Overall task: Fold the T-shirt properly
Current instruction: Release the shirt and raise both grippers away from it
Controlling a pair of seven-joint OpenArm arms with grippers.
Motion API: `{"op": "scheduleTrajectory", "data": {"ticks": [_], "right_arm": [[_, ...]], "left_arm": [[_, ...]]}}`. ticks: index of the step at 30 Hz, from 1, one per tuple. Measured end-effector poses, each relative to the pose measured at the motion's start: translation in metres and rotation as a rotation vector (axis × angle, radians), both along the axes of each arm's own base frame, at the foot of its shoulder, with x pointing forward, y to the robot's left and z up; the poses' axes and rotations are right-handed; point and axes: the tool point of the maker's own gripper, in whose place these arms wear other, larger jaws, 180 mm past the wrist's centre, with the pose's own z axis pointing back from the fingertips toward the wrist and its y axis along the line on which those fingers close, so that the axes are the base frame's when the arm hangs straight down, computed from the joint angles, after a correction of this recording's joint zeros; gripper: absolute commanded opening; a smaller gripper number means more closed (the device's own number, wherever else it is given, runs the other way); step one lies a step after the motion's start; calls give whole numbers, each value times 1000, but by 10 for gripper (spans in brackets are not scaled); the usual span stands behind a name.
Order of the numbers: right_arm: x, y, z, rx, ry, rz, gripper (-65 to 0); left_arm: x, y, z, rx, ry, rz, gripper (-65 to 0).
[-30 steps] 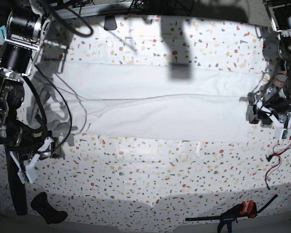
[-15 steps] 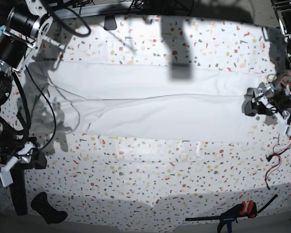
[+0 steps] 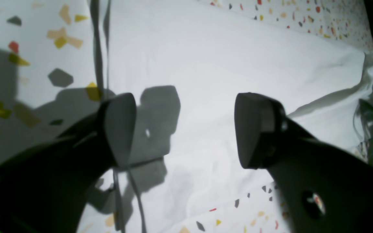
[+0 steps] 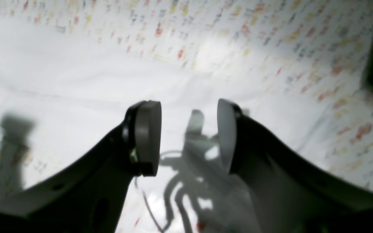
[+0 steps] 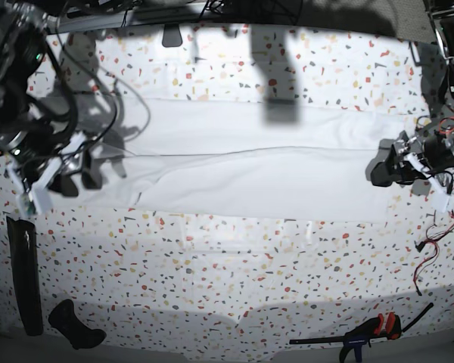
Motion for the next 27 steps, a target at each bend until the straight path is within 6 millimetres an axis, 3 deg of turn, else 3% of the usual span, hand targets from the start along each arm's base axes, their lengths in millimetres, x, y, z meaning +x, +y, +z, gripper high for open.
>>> {"op": "scheduleTrajectory", "data": {"ticks": [5, 12, 16, 20, 27], "right_arm": [[-56, 19, -23, -22, 109, 41, -370], [-126, 30, -51, -36, 289, 78, -370], [-156, 35, -61, -22, 374, 86, -370], [-175, 45, -61, 19, 421, 112, -370], [-180, 47, -62, 34, 441, 120, -370]], "left_arm": [[0, 3, -2, 17, -3, 7, -199], [5, 4, 2, 13, -32, 25, -199], [-7, 17, -17, 173, 37, -38, -199], [-8, 38, -29, 315, 62, -13, -199], [-6, 17, -17, 164, 29, -38, -199]]}}
